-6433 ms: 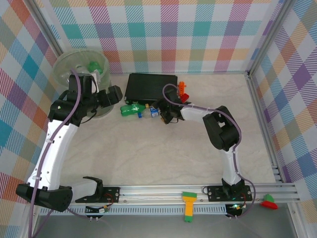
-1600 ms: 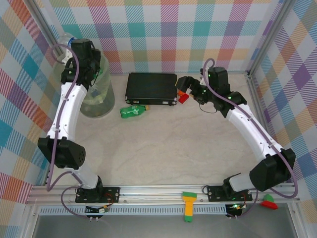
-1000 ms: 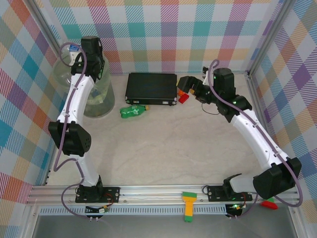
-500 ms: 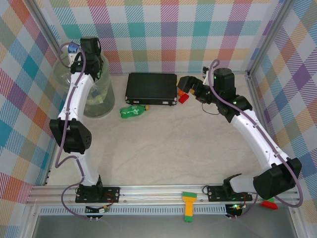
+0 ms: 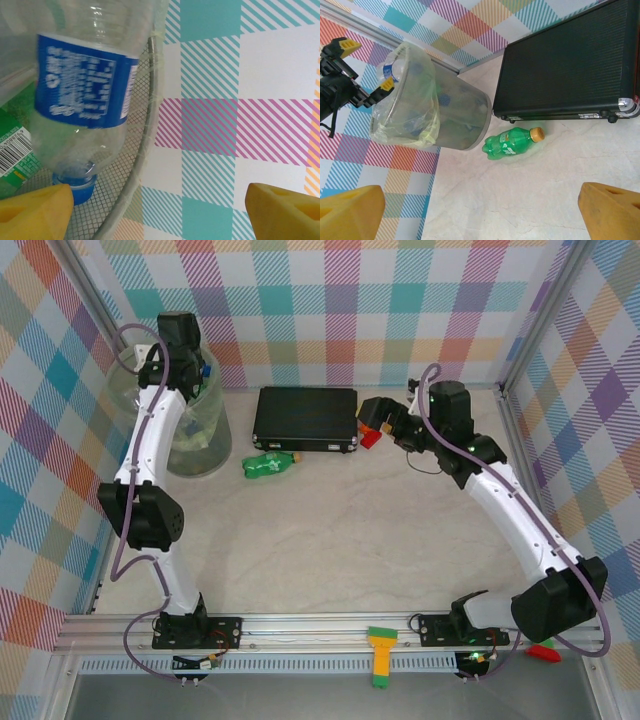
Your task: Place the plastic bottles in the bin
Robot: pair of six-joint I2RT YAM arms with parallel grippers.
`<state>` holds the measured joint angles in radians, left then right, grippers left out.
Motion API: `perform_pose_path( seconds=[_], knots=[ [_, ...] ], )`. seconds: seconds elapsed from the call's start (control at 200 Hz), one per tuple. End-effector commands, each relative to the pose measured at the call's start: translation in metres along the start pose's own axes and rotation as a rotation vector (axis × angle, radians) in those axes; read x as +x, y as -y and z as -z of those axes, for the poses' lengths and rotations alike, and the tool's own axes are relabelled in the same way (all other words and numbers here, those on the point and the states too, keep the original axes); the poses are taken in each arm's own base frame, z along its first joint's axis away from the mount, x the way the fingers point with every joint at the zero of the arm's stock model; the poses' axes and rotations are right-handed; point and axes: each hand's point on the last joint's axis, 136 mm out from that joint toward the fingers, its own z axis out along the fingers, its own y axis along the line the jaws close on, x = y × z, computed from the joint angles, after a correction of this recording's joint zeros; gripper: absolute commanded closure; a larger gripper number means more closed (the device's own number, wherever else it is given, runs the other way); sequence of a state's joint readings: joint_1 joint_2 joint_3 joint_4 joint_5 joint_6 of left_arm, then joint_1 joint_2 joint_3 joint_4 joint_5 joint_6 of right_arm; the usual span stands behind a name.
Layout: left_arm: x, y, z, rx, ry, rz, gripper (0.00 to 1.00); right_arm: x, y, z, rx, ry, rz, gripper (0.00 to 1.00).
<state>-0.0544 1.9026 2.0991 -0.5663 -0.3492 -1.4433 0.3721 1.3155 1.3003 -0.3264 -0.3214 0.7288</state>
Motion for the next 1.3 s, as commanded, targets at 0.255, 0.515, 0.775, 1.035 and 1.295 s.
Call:
perform_pose_path(
  seconds=[0.255, 0.515, 0.775, 1.035, 1.295],
  knots=[
    [-0.021, 0.06, 0.075, 0.153, -0.018, -0.182, 0.0, -0.001, -0.009, 0.002, -0.053, 0.006, -0.007, 0.01],
    [0.005, 0.061, 0.103, 0.183, -0.104, -0.453, 0.0, 0.003, -0.005, -0.008, -0.053, -0.02, -0.032, 0.01],
    [0.062, 0.018, 0.123, 0.176, -0.245, -0.743, 0.0, 0.013, -0.004, -0.026, -0.043, -0.058, -0.038, 0.01],
    [0.123, -0.052, 0.138, 0.166, -0.394, -1.034, 0.04, 0.013, -0.004, -0.032, -0.016, -0.058, -0.036, 0.01],
    [0.172, -0.141, 0.126, 0.104, -0.568, -1.407, 0.04, 0.009, -0.008, -0.021, 0.005, -0.036, -0.021, 0.01]
  ],
)
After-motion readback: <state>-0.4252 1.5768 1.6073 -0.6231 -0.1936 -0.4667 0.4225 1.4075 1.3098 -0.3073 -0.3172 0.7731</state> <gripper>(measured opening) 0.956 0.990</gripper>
